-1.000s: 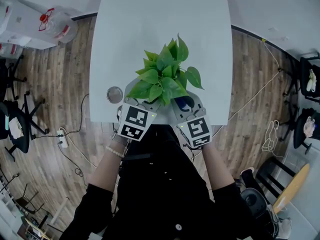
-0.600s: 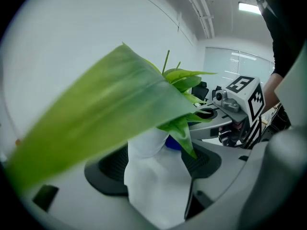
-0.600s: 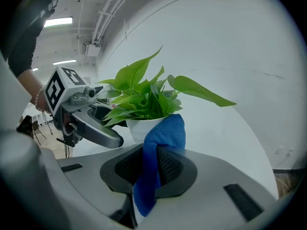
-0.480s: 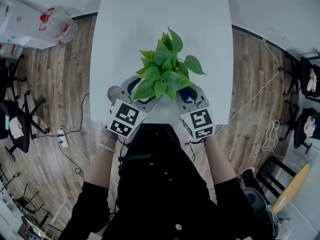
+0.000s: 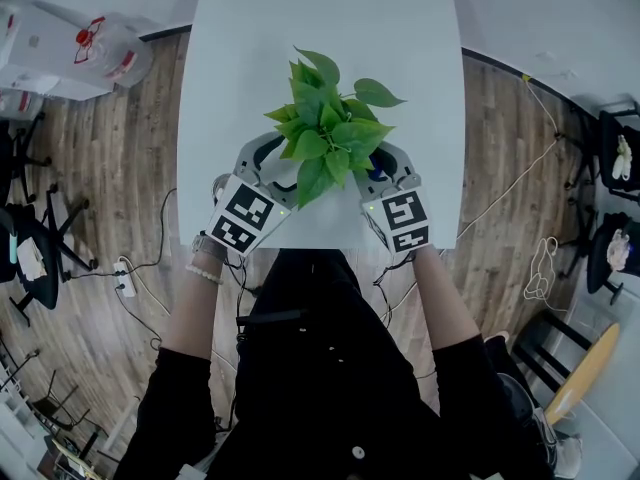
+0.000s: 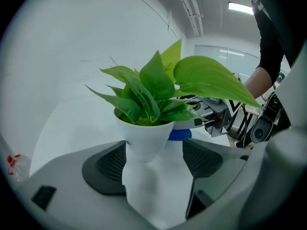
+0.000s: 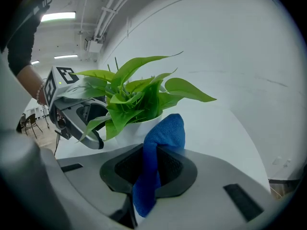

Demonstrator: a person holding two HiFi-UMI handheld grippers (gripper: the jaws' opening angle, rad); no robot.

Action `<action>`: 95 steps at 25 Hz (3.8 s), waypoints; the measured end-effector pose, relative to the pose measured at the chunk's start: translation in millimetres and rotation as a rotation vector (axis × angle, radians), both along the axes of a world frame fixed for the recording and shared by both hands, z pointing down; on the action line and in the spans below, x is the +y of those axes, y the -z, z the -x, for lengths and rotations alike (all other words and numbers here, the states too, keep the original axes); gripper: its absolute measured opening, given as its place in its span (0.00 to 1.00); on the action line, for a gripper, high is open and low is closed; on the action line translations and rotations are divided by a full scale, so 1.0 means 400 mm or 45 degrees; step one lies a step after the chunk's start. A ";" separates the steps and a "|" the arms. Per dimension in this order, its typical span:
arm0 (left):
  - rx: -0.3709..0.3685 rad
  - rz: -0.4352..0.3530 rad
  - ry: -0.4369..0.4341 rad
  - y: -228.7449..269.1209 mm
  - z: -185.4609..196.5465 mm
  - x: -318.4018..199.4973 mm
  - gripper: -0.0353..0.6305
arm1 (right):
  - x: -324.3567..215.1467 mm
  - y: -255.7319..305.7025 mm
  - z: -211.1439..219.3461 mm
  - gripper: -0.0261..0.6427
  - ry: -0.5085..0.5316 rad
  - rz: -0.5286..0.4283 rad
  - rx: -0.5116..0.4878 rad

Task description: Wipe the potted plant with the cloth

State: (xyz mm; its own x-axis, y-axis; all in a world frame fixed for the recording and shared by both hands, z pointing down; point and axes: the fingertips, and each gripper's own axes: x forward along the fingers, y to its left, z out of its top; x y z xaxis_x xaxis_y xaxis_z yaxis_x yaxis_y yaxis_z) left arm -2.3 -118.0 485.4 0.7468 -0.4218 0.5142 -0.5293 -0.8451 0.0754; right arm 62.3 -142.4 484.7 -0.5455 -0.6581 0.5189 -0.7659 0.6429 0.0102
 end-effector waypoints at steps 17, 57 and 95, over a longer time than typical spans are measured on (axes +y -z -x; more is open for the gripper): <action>0.014 -0.013 0.196 0.003 -0.003 -0.053 0.56 | 0.008 -0.006 0.010 0.17 -0.006 0.012 -0.018; 0.046 0.018 0.041 0.007 -0.011 -0.058 0.60 | -0.024 0.001 -0.001 0.17 -0.039 0.024 -0.012; -0.024 0.029 0.126 0.008 0.004 0.034 0.60 | 0.090 -0.001 0.020 0.17 -0.062 0.071 -0.080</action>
